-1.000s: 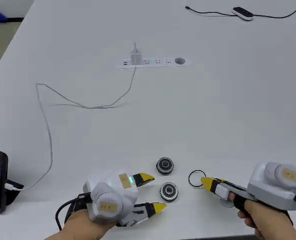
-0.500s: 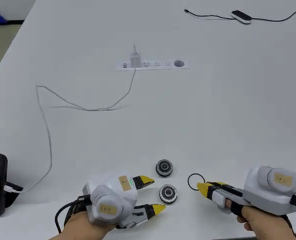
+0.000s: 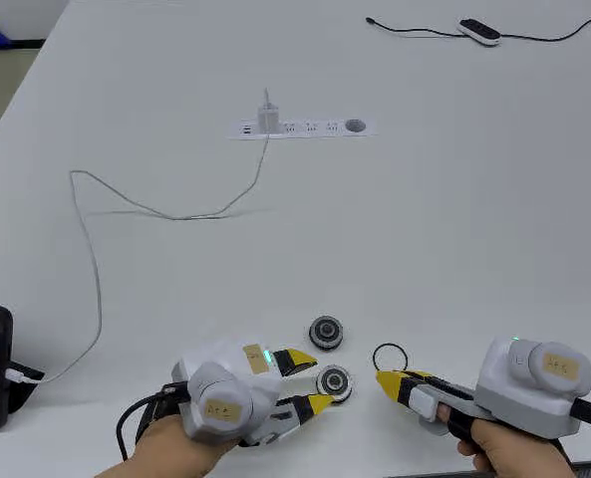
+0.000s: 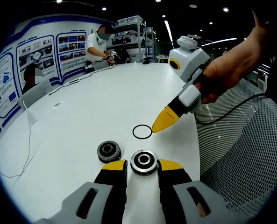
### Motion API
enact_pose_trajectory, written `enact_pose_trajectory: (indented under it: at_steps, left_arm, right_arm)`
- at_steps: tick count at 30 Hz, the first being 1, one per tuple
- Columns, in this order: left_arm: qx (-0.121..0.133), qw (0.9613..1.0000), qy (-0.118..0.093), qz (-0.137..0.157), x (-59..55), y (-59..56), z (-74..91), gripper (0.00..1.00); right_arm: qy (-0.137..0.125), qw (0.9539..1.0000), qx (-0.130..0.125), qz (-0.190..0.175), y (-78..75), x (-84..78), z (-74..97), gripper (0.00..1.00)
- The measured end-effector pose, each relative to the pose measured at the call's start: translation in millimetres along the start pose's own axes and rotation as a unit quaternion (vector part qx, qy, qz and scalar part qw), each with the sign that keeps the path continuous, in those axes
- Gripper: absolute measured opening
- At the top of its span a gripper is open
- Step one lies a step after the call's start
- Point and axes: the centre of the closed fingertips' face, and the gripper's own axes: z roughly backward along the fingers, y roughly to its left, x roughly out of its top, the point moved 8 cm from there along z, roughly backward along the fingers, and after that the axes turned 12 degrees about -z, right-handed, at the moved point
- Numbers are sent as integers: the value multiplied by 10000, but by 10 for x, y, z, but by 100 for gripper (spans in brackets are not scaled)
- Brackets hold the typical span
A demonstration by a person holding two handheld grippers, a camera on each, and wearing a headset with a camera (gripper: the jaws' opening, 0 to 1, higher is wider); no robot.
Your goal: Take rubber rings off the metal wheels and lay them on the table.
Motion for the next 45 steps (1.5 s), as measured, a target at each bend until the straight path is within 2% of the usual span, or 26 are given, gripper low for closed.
enact_pose_trajectory:
  at_steps: [9, 19, 32, 45]
  left_arm:
    - [-75, 9998, 102, -150, 63, -21, -99, 17]
    - [-175, 9990, 300, -272, 67, -35, -168, 16]
    - [-240, 9989, 318, -246, 55, -35, -191, 14]
    - [-237, 9990, 329, -187, 43, -39, -195, 14]
  right_arm:
    - [55, 9999, 87, -87, 56, -82, -29, 15]
    - [69, 9998, 112, -124, 58, -91, -40, 15]
    - [113, 9997, 145, -162, 71, -105, -72, 14]
    - [189, 9970, 335, -667, 88, -173, -161, 16]
